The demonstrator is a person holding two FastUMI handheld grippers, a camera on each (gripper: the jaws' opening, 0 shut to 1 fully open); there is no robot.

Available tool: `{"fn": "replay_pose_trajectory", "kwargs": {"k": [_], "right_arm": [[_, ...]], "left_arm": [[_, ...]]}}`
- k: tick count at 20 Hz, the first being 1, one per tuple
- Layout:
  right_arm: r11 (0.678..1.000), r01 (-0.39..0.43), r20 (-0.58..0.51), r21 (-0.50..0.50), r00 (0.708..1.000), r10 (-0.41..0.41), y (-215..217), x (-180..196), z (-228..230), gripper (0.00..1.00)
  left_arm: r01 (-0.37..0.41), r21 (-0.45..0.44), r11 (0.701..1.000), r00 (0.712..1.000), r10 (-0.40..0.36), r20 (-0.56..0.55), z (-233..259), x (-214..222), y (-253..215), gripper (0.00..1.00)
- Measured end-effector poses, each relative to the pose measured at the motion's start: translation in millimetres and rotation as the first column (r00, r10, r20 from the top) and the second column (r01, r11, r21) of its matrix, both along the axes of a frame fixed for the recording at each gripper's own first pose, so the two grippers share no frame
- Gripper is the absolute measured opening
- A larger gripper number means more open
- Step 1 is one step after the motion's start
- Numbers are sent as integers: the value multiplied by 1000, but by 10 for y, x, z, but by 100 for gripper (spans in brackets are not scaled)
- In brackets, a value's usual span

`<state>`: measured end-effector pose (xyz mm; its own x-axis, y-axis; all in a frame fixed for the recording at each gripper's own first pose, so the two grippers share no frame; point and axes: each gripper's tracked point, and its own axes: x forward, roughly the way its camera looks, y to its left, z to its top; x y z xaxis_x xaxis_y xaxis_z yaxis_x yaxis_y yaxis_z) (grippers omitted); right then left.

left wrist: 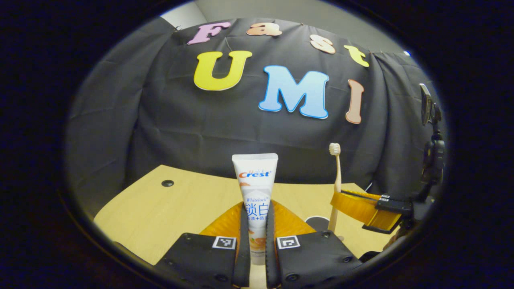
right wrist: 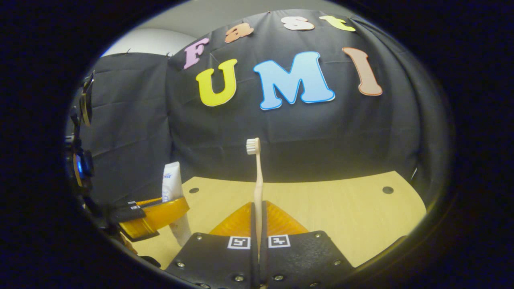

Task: Put the toothbrush and toothpaste on the desktop into the cup, then pick up the cup and place it on the coaster on the desktop.

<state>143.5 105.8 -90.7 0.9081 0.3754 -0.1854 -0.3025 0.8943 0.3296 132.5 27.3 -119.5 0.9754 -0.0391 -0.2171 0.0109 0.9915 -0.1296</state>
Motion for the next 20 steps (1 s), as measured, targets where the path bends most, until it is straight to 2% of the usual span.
{"fn": "replay_pose_trajectory", "kwargs": {"k": [3,9,14,20], "right_arm": [[1000,5,17,-30,1000,-5,20,193,-128,2],[995,-11,-20,-99,1000,9,68,413,-567,2],[990,-4,-73,-142,997,-7,26,394,-799,3],[993,8,-111,-118,994,-21,-37,238,-822,6]], "left_arm": [[-13,-11,1000,998,13,67,162,100,1,22],[-16,4,1000,998,15,59,120,127,-25,22],[-8,8,1000,999,7,35,63,189,-61,22],[11,6,1000,1000,-11,24,45,167,-115,22]]}}
